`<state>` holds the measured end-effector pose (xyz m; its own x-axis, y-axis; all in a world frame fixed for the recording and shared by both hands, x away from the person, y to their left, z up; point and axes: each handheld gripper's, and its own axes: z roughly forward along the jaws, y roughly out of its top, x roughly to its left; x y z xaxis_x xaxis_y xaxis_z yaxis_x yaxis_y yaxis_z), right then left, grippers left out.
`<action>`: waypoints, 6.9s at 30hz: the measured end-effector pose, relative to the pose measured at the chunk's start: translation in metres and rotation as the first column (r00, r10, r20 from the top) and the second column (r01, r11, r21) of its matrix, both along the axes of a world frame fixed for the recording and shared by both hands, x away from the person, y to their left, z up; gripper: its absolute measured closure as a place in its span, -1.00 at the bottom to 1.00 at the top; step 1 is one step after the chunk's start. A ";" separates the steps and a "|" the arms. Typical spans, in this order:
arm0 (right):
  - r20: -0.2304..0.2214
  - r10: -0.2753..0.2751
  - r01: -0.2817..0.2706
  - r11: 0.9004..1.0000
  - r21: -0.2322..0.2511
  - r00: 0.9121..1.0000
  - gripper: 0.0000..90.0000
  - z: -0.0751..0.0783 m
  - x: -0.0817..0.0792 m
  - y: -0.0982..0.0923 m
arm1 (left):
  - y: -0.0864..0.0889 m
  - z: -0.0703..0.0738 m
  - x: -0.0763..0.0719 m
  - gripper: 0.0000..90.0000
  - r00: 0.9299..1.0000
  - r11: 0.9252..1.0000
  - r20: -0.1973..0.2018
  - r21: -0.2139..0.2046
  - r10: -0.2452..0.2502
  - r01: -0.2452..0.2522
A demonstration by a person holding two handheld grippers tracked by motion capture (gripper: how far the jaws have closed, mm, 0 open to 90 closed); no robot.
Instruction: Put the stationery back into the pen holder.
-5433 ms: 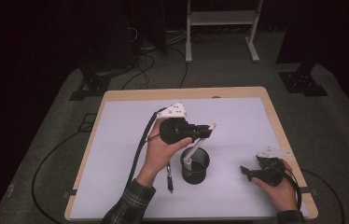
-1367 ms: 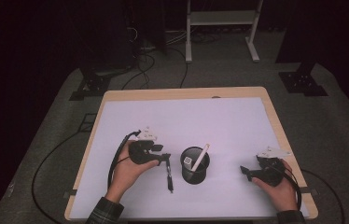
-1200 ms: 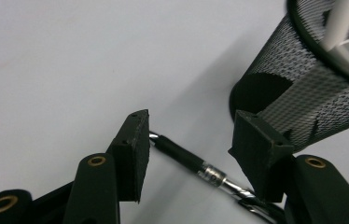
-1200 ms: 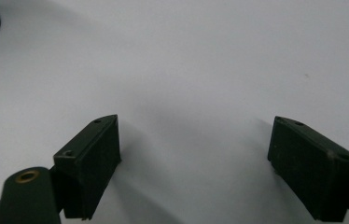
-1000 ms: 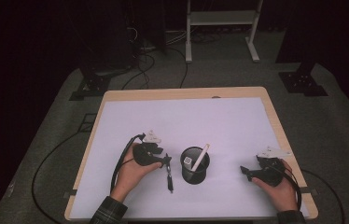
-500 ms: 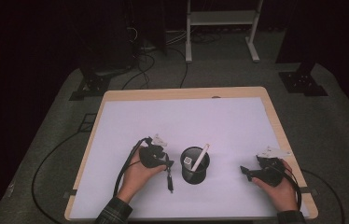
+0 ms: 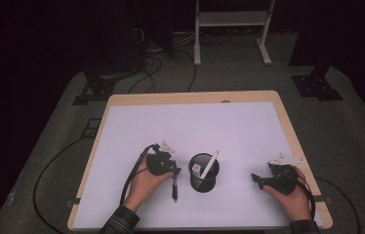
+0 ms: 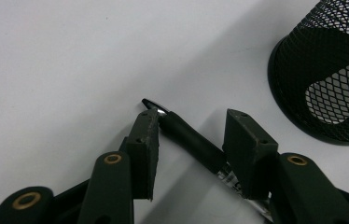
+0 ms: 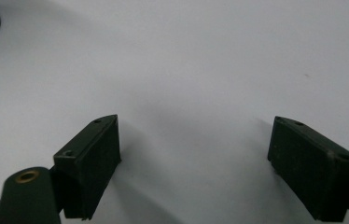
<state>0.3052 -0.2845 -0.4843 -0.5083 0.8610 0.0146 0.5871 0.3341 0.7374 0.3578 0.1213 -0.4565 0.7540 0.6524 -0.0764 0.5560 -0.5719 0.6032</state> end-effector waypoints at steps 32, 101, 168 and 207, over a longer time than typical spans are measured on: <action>0.000 0.000 0.000 1.000 -0.002 1.000 -0.65 0.000 0.000 0.000 | -0.006 0.014 0.025 0.70 0.984 0.986 -0.178 0.166 0.031 -0.001; -0.001 0.000 0.000 1.000 0.000 1.000 -0.65 0.000 0.000 0.000 | 0.037 0.075 0.004 0.79 0.990 0.925 0.141 -0.373 -0.014 0.066; 0.000 0.000 0.000 1.000 0.000 1.000 -0.65 0.000 0.000 0.000 | -0.043 0.116 -0.004 0.79 0.938 0.795 0.303 -0.521 -0.167 0.310; -0.001 0.000 0.000 1.000 -0.001 1.000 -0.65 0.000 0.000 0.000 | -0.069 0.090 0.017 0.78 0.942 0.819 0.276 -0.485 -0.190 0.307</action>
<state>0.3052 -0.2848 -0.4843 -0.5087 0.8608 0.0145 0.5877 0.3349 0.7365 0.3753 0.0522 -0.3660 0.9211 0.3494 -0.1717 0.2674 -0.2473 0.9313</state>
